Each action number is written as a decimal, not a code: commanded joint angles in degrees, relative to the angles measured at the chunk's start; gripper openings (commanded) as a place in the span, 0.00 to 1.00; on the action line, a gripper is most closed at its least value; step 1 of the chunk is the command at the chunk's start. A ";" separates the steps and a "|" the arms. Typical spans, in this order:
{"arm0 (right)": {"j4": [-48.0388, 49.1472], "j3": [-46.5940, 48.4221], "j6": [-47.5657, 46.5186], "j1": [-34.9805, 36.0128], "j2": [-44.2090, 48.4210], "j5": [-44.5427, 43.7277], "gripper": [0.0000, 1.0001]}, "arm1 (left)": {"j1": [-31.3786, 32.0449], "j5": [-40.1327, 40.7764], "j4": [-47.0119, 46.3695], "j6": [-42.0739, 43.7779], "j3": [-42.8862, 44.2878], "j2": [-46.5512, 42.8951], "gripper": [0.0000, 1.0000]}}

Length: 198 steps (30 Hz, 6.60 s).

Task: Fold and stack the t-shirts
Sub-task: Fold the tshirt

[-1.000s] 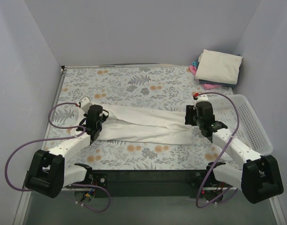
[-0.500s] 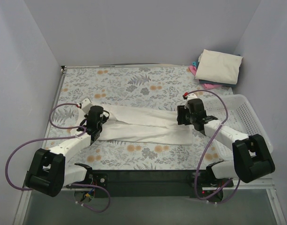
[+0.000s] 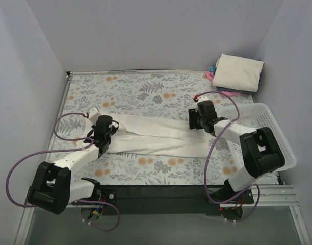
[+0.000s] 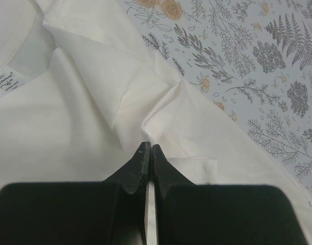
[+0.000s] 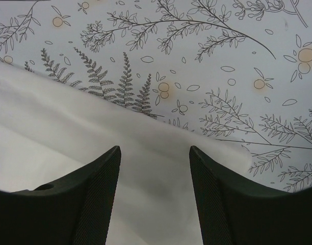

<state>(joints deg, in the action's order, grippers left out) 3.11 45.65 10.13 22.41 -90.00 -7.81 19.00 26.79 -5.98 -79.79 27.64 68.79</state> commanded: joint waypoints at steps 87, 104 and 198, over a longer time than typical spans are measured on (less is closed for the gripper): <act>12.26 16.66 2.08 17.75 -9.05 20.46 0.51 | -6.00 11.10 16.00 3.15 16.23 17.53 0.00; 21.14 28.70 5.95 23.11 -24.69 32.16 0.51 | -6.26 9.70 16.26 -3.62 6.20 3.28 0.06; 40.39 30.75 9.56 37.44 -36.49 46.14 0.49 | -6.79 5.29 17.15 -8.89 -3.47 -22.13 0.63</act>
<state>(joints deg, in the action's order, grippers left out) 40.49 79.77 21.91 60.12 -133.27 39.44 12.47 29.65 11.57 -88.07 24.77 46.26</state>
